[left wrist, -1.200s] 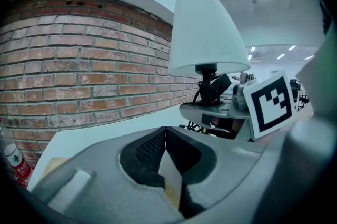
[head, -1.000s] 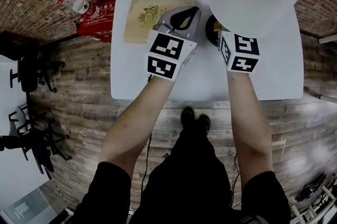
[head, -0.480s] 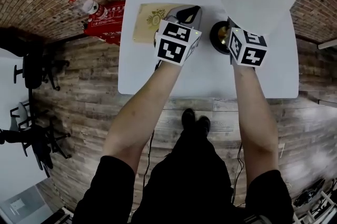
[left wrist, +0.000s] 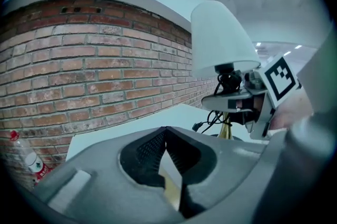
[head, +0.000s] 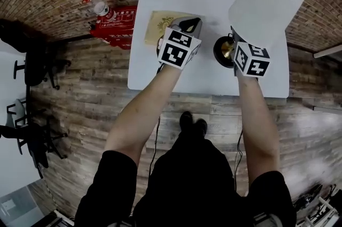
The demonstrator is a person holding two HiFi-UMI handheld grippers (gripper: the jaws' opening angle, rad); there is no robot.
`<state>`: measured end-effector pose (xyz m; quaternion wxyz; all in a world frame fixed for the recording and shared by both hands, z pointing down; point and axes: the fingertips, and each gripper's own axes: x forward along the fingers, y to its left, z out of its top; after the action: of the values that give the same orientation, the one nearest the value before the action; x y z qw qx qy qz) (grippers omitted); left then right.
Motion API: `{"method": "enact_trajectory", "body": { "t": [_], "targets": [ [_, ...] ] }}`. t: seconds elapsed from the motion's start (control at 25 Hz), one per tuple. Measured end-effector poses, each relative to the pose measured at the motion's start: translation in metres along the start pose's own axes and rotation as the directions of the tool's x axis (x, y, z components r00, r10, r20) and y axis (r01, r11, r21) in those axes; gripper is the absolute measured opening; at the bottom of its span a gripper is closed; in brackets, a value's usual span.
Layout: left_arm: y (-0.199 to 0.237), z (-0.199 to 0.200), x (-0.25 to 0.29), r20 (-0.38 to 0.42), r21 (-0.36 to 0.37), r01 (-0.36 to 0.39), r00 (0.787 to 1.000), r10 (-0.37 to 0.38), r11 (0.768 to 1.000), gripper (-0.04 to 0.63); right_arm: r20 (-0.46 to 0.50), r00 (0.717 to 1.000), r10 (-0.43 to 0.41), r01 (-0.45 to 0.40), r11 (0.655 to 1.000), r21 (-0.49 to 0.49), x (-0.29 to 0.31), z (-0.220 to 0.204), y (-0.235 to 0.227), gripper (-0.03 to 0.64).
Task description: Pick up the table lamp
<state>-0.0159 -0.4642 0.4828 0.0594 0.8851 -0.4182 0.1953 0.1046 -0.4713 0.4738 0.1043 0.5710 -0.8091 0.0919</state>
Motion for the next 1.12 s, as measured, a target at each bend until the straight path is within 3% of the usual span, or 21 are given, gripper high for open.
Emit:
{"method": "enact_trajectory", "body": {
  "t": [0.16,0.44,0.8,1.12],
  "targets": [
    [0.012,0.003,-0.03,-0.045,-0.017,-0.045,0.998,0.044,0.999,0.008,-0.01,1.0,-0.017,0.017,1.0,0.014,-0.031,0.024,-0.001,0.021],
    [0.014,0.028,-0.069,-0.032,-0.093,-0.056,0.998,0.053,0.994,0.008,-0.002,0.999,-0.038,0.038,0.999,-0.006,-0.072,0.058,0.002,0.021],
    [-0.008,0.053,-0.097,0.031,-0.175,-0.036,0.999,0.042,0.984,0.008,0.036,0.999,0.032,-0.033,0.999,0.02,-0.101,0.094,0.018,0.021],
    [-0.048,0.089,-0.11,0.057,-0.165,-0.023,0.998,0.033,0.986,0.008,0.039,0.995,0.089,-0.09,0.996,0.016,-0.128,0.107,0.006,0.021]
  ]
}}
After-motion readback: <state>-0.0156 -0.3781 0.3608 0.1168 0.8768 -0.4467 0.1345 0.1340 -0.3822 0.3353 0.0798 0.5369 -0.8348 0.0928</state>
